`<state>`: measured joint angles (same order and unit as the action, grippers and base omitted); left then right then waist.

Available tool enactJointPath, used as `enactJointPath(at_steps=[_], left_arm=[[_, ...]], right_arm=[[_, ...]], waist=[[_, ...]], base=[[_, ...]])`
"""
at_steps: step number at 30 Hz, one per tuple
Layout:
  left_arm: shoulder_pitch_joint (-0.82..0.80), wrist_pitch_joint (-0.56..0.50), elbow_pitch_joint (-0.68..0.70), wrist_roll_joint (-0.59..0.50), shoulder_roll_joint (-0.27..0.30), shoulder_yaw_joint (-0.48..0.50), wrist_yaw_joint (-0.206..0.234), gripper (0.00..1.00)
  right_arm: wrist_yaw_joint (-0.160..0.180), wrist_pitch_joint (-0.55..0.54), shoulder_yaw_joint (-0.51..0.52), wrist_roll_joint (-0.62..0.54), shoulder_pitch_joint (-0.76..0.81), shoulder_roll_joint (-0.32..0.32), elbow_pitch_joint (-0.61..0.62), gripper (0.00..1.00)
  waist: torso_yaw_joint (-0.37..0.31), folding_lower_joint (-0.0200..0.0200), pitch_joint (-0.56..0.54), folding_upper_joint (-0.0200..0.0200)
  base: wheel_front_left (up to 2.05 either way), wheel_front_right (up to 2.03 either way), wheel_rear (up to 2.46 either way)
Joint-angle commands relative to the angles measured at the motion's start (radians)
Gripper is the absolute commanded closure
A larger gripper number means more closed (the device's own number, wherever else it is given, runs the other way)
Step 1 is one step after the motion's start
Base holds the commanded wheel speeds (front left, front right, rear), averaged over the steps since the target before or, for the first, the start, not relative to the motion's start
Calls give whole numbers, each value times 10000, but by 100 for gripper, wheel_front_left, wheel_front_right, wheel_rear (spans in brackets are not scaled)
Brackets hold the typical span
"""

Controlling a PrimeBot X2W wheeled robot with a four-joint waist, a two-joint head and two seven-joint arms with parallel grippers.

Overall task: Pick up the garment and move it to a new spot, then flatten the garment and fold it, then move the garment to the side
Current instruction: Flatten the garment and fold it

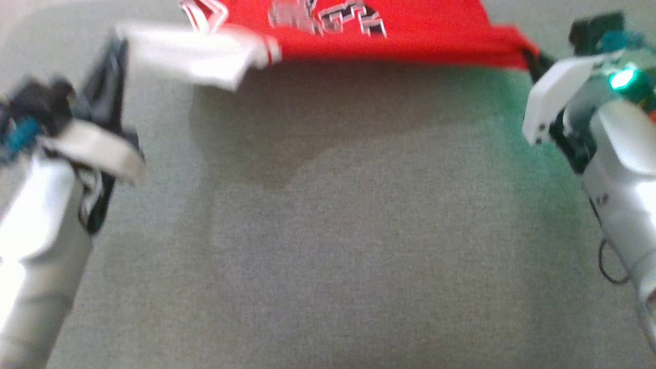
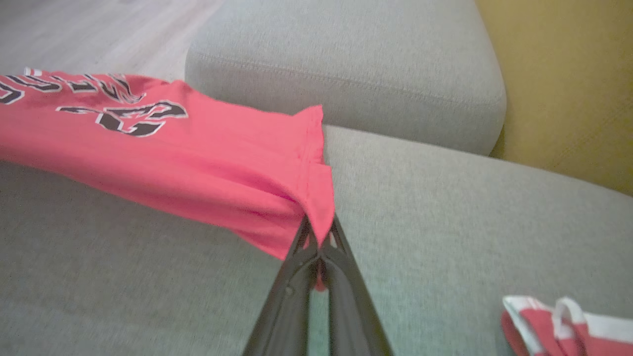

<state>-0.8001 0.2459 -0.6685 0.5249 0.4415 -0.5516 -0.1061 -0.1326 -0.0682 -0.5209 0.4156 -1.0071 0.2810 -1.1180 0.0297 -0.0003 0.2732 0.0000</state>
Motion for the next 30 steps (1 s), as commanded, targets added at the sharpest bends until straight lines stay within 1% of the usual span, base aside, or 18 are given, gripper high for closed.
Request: enactJointPath(at_steps=[1,4,7,12,16,19,21,24,27,30], left_arm=[[-238,-31,307,-13,684,351,-28,100],[763,-689,768,144,967,-52,-109,100],[1692,-1533,1523,351,1353,-447,-158,100],[3048,-2789,3027,902,1969,-801,-175,100],[4033,-3772,4297,1359,2461,-952,-8,100],[4698,-4477,5195,1685,2864,-1070,136,100],[5062,-4924,5819,1894,3134,-1111,276,100],[5394,-5321,6624,2089,3449,-1054,562,100],[5446,-5486,7114,2128,3572,-974,796,100],[5261,-5610,7266,2070,3614,-940,861,100]], right_arm=[[19,-71,-194,152,124,230,340,100],[19,-580,-1010,911,805,746,1001,100],[19,-1126,-1765,1715,1431,1285,1695,100],[19,-1994,-2628,3029,2359,2055,2644,100],[19,-2786,-3257,3874,3019,2590,3334,100],[19,-3455,-3734,4269,3472,2970,3737,100],[19,-3850,-3879,4678,3777,3148,4077,100],[19,-4296,-3965,5142,4083,3416,4651,100],[19,-4422,-3864,5321,4155,3628,5045,100],[19,-4401,-3639,5340,4034,3662,5238,100]], waist=[[113,3,-434,0],[196,3,-903,0],[245,3,-1301,0],[300,3,-1946,0],[270,3,-2377,0],[245,3,-2668,0],[246,3,-2785,0],[245,3,-2819,0],[246,3,-2715,0],[238,3,-2495,0]], base=[[0,0,0],[0,0,0],[0,0,0],[0,0,0],[0,0,0],[0,0,0],[0,0,0],[0,0,0],[0,0,0],[0,0,0]])
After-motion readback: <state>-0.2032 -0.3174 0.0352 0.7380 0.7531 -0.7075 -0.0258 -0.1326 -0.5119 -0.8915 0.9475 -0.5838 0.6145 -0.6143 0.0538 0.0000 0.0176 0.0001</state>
